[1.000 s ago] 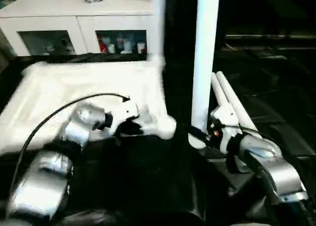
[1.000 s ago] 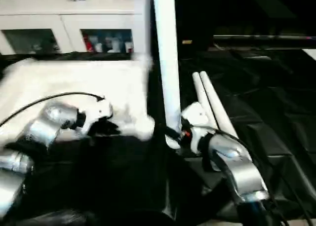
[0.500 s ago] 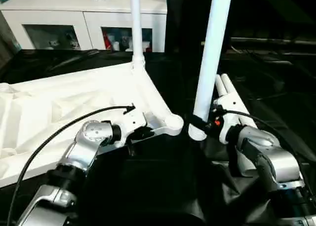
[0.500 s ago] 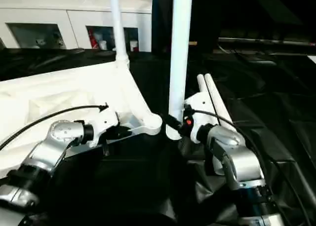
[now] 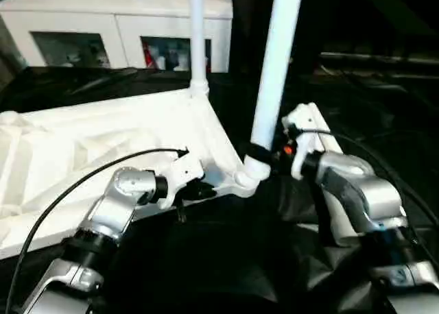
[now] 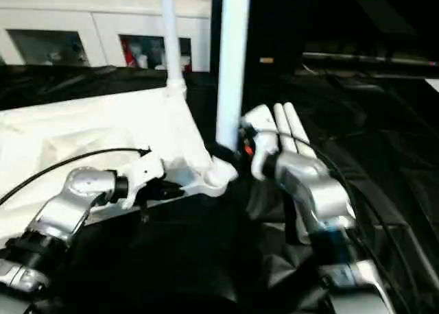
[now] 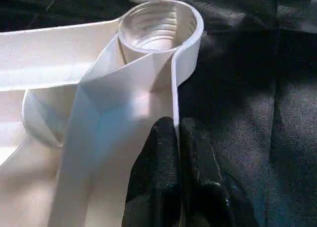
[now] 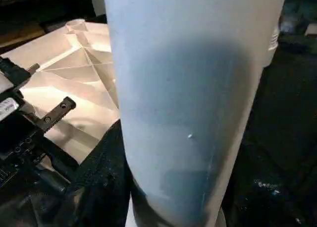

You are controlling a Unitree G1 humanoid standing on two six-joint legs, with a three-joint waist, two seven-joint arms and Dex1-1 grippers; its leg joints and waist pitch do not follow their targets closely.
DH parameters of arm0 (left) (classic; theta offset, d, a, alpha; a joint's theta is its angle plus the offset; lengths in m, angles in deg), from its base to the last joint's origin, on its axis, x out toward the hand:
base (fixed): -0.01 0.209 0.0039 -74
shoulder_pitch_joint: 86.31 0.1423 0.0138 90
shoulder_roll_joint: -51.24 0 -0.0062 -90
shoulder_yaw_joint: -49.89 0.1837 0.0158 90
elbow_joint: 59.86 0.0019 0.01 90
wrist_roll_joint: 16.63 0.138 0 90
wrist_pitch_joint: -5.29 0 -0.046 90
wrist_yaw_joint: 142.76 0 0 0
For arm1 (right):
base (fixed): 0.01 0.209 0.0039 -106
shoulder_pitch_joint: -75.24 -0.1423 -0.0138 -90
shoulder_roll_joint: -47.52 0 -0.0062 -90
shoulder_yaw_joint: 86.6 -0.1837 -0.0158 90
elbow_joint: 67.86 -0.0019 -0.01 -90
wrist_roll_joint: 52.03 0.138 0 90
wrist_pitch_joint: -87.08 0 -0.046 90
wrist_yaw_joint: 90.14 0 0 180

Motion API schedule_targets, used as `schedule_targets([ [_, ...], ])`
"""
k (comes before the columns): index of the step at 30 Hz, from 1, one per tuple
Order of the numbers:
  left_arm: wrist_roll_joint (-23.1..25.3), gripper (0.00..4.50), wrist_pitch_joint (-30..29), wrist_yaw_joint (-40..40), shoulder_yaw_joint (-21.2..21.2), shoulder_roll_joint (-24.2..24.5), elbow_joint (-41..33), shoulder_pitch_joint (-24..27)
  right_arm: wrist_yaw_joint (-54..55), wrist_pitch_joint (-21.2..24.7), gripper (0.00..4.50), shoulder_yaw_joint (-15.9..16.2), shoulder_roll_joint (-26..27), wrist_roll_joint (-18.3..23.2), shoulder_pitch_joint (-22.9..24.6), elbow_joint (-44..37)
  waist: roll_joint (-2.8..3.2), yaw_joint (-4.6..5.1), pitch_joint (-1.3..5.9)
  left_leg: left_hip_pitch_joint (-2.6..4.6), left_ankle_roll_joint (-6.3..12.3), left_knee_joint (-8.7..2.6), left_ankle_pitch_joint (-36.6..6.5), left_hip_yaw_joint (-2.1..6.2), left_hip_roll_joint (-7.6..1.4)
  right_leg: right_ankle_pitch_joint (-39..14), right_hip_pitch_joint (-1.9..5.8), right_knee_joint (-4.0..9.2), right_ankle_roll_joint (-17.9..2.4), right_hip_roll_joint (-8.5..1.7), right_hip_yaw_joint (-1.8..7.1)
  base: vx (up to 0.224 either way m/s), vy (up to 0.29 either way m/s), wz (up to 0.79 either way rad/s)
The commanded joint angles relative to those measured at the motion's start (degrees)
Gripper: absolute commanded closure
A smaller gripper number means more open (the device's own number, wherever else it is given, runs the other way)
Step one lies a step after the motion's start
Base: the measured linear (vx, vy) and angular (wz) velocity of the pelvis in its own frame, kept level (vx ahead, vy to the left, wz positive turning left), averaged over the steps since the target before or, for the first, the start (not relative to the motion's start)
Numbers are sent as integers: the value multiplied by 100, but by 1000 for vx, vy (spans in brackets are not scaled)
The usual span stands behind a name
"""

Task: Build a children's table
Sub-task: Insert table leg to table base

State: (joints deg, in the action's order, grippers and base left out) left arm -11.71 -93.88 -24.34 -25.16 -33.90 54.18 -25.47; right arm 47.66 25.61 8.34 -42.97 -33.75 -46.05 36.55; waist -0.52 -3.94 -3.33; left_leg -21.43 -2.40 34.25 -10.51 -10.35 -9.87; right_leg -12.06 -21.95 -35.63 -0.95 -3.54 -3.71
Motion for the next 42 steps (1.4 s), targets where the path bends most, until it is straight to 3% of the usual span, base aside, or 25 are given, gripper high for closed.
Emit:
schedule_targets([
  [1,79,450,-66,-86,194,-40,100,-42,-77,46,259,33,-43,-27,-79,81,-50,19,380,107,186,-395,-668,107,-366,-644,215,403,-1293,-531,338,0,0,0],
  [9,77,450,-78,-181,284,49,145,-172,-257,-28,259,210,43,-187,-285,725,-61,7,370,113,109,-398,-824,111,-367,-881,214,430,-1278,-548,337,0,0,0],
  [16,61,450,-91,-272,351,92,122,-185,-268,-230,259,196,141,-267,-418,1166,-67,-8,384,108,118,-395,-721,105,-372,-606,223,393,-1353,-545,337,0,0,0],
  [25,44,450,-46,-376,423,201,160,-202,-320,-456,259,46,269,-203,-610,1754,-72,15,378,103,86,-400,-810,111,-373,-722,231,401,-1355,-554,337,0,0,0],
  [34,35,450,-13,-344,416,236,240,-265,-447,-772,259,-299,392,89,-159,1874,-61,16,384,112,71,-409,-877,114,-380,-597,235,398,-1406,-551,334,0,0,0],
  [38,26,450,28,-339,398,241,326,-328,-388,-1122,259,-418,485,70,43,1953,-31,16,377,122,11,-423,-1041,124,-383,-734,222,417,-1404,-545,332,0,0,0],
  [39,24,450,65,-330,388,240,394,-373,-296,-1364,259,-520,581,92,165,1989,13,11,372,128,-17,-430,-1107,131,-385,-786,218,423,-1412,-549,333,0,0,0],
  [41,22,450,77,-326,381,238,429,-403,-230,-1561,259,-576,654,94,266,2004,-6,19,363,123,-68,-447,-1258,139,-385,-943,222,442,-1381,-555,333,0,0,0],
  [42,22,450,82,-326,379,238,444,-415,-211,-1644,259,-596,684,96,308,2012,15,7,364,141,-88,-449,-1315,139,-392,-1000,206,449,-1369,-561,335,0,0,0],
])
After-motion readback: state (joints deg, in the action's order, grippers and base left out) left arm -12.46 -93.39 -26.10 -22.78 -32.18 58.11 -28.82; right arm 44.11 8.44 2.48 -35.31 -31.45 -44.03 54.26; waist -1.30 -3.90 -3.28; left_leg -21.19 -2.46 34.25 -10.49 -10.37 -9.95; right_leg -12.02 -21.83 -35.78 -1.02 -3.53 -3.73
